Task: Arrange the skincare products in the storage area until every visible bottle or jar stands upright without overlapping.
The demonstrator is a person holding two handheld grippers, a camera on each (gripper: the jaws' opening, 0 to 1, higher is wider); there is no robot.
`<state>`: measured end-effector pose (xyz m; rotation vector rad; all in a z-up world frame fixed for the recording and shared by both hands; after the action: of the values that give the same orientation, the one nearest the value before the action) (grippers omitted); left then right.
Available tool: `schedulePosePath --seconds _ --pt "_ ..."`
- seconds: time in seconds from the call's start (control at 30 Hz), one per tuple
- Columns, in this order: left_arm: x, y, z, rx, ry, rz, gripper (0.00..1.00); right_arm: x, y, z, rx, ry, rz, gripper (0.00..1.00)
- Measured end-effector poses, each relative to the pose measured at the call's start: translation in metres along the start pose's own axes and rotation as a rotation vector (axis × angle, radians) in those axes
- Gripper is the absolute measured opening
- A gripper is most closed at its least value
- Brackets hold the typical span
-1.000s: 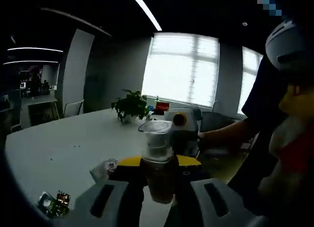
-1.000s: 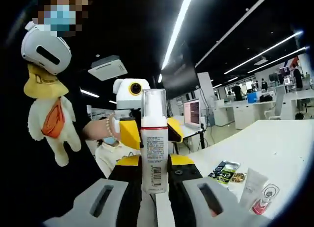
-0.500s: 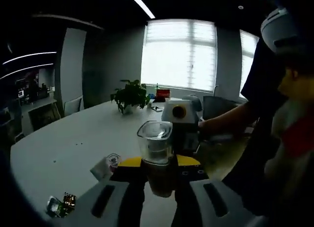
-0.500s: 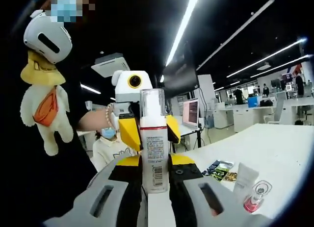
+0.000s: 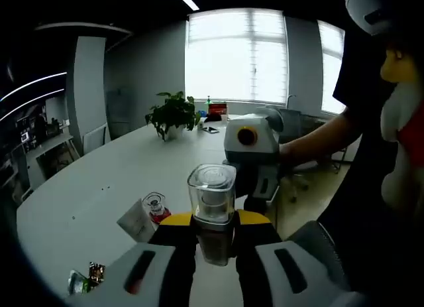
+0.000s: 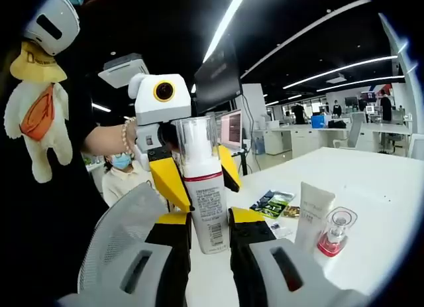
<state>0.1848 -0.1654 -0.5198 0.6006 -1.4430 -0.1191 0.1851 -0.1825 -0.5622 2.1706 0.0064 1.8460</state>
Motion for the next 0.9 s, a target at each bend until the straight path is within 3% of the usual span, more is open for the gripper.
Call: schedulePosePath --seconds 0.37,0.43,0.6,0.9 --pt "-0.026 -0.022 -0.013 -0.045 0.017 -0.001 0.16 -0.033 0.008 0.011 -0.081 -0.038 -0.085 0.3" --pt "-0.03 -0.026 -0.013 -0.067 0.027 0.032 0.16 -0.039 0.009 0.011 -0.095 -0.045 -0.099 0.32" --pt "-0.046 -0.034 -0.019 -0.06 0.051 0.039 0.16 -0.051 0.013 0.011 -0.117 -0.06 -0.134 0.38" --pt "-0.072 -0.05 -0.03 -0.03 0.008 0.047 0.16 -0.066 0.02 0.008 -0.159 -0.116 -0.155 0.36"
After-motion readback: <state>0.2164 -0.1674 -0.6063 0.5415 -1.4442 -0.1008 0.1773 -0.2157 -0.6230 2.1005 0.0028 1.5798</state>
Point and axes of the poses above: the point that each gripper's makers call its tool centre point, and the gripper's own axes: y roughly backward along the fingers, z roughly to its right, x roughly out of its top, the point moved 3 cm from there along y, roughly backward along the fingers, and after that the axes turned 5 degrees about -z, right-handed, at the moved point
